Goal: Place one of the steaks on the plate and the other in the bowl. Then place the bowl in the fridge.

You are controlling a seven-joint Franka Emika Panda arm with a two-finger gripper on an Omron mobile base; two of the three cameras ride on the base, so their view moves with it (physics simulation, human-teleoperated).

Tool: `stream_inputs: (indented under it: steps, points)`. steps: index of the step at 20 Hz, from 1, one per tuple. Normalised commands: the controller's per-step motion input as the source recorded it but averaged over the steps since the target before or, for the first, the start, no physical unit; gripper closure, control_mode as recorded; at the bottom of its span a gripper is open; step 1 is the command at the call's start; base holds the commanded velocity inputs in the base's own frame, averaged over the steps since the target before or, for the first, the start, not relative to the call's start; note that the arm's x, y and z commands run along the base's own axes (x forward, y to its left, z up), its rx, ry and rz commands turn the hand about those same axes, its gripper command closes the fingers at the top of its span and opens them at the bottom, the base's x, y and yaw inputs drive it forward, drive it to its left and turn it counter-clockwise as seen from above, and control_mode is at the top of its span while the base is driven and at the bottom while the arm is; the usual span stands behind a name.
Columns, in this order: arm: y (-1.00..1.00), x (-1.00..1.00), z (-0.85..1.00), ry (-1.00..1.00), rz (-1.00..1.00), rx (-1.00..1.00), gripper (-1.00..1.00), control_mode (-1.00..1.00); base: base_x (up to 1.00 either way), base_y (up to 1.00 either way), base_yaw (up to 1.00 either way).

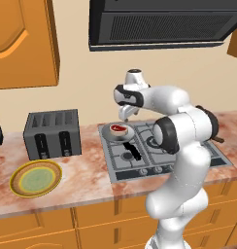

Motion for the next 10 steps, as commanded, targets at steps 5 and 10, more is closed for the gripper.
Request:
stream_inputs:
  steps: [5,10]
  points:
    - [0.00,0.55,-0.30,0.00,0.12,0.00,-1.00,-1.00,0.00,0.00,0.00]
    - [0.04,0.46,-0.30,0.02,0.07,-0.02,-1.00,-1.00,0.00,0.00,0.00]
